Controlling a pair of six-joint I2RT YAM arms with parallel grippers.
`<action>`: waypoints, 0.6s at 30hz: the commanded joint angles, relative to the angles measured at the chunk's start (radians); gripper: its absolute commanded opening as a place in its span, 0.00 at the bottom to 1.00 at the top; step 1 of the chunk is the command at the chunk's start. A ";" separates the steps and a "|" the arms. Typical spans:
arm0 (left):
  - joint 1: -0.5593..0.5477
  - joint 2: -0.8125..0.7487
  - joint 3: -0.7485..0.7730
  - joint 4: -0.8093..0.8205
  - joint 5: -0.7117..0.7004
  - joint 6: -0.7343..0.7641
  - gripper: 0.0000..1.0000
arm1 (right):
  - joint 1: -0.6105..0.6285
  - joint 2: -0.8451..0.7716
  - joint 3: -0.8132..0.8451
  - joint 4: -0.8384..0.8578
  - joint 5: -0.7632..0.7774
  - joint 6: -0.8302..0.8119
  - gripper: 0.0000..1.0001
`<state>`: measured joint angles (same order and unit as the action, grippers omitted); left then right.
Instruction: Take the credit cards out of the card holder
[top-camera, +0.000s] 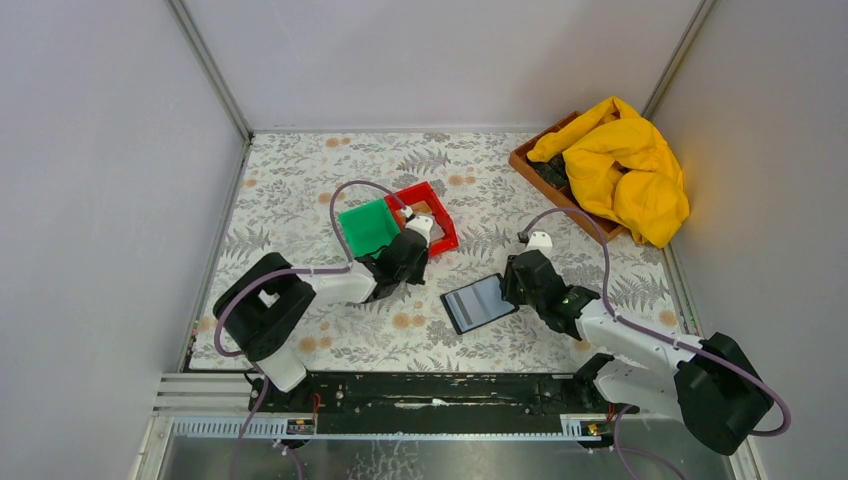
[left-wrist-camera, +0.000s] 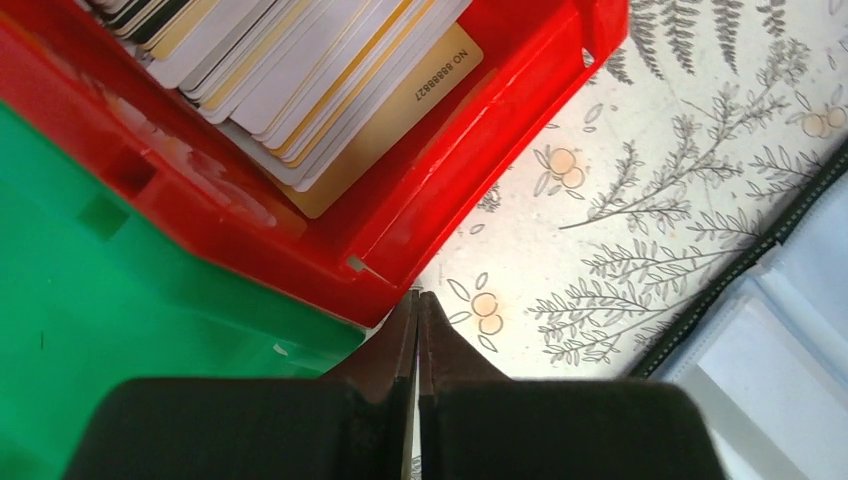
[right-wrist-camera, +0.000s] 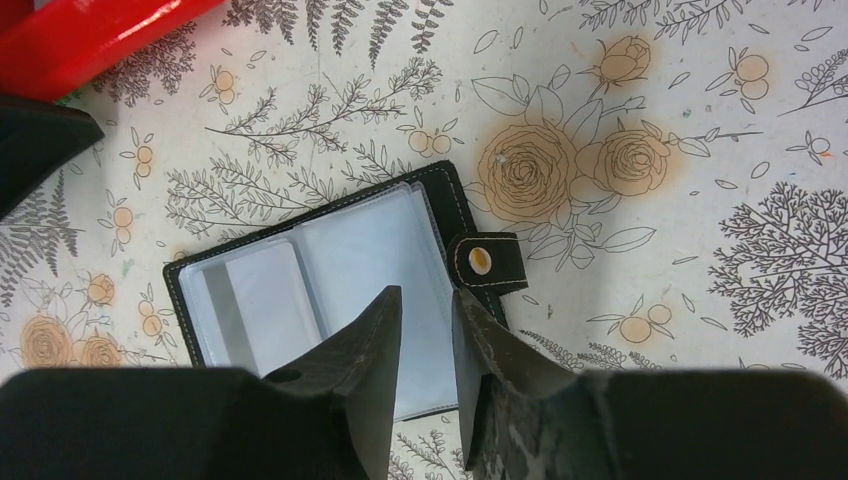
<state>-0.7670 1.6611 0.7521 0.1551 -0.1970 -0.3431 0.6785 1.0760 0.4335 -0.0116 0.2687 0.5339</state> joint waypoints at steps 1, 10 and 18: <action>0.038 -0.027 0.005 -0.015 -0.013 -0.021 0.00 | -0.002 0.014 0.028 0.041 0.010 -0.037 0.35; 0.023 -0.148 -0.033 0.062 0.041 -0.032 0.26 | -0.003 -0.026 0.063 -0.021 -0.108 -0.093 0.58; -0.117 -0.148 0.035 0.193 0.112 -0.058 0.78 | 0.069 -0.026 0.093 -0.101 -0.086 -0.082 0.56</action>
<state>-0.8516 1.5112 0.7681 0.1928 -0.1486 -0.3748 0.7296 1.0397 0.4839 -0.0521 0.1703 0.4587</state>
